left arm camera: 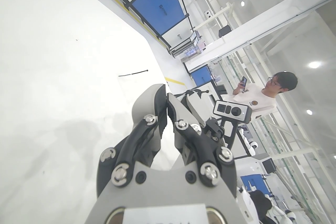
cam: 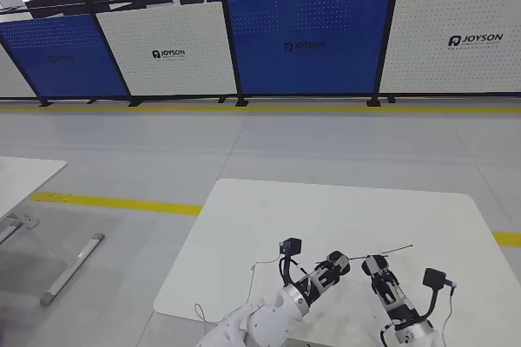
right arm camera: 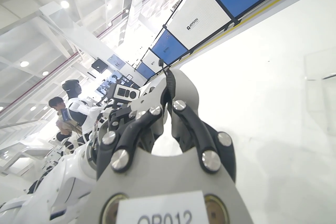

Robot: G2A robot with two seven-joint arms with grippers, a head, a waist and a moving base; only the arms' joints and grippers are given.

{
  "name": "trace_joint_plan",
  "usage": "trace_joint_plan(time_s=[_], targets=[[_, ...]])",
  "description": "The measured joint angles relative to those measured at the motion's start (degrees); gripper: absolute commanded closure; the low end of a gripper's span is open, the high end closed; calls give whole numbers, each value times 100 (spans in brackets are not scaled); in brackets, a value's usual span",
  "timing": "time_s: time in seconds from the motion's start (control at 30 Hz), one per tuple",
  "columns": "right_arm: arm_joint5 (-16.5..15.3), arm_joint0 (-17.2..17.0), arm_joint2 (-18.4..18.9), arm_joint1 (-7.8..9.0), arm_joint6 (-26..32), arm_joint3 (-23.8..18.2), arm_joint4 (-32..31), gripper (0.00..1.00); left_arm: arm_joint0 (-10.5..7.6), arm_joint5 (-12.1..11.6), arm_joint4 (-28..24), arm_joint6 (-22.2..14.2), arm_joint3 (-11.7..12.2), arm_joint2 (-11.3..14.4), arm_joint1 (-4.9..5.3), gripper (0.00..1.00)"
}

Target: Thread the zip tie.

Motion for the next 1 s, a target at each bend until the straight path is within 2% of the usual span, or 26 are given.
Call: trace_joint_plan(time_s=[0.1, 0.27, 0.53, 0.57, 0.6, 0.63, 0.7, 0.83, 0.9, 0.93, 1.0], targets=[[0, 2, -3, 16, -12, -11, 0, 100, -2, -9, 43, -28, -14, 15, -2, 100], [0, 14, -19, 47, 45, -22, -37, 100, 29, -176, 229, -79, -70, 46, 9, 100], [0, 36, -3, 105, 241, -34, 214, 100, 62, -129, 422, 12, -122, 46, 12, 100], [0, 36, 5, 113, 252, -34, 249, 96, 69, -103, 426, 35, -128, 42, 10, 100], [0, 36, 10, 119, 262, -36, 275, 84, 70, -85, 425, 43, -129, 39, 9, 100], [0, 35, 15, 126, 271, -40, 296, 83, 69, -74, 421, 45, -125, 37, 7, 100], [0, 31, 23, 139, 272, -41, 324, 87, 60, -63, 417, 45, -103, 43, 1, 100], [0, 35, 18, 157, 249, -28, 345, 87, 50, -57, 444, 53, -79, 73, -10, 100], [0, 39, 12, 164, 229, -22, 358, 93, 49, -50, 450, 67, -75, 73, -13, 100], [0, 40, 9, 167, 218, -19, 362, 99, 49, -49, 449, 73, -73, 70, -14, 100], [0, 42, 1, 174, 193, -13, 365, 100, 50, -49, 447, 80, -69, 64, -17, 100]])
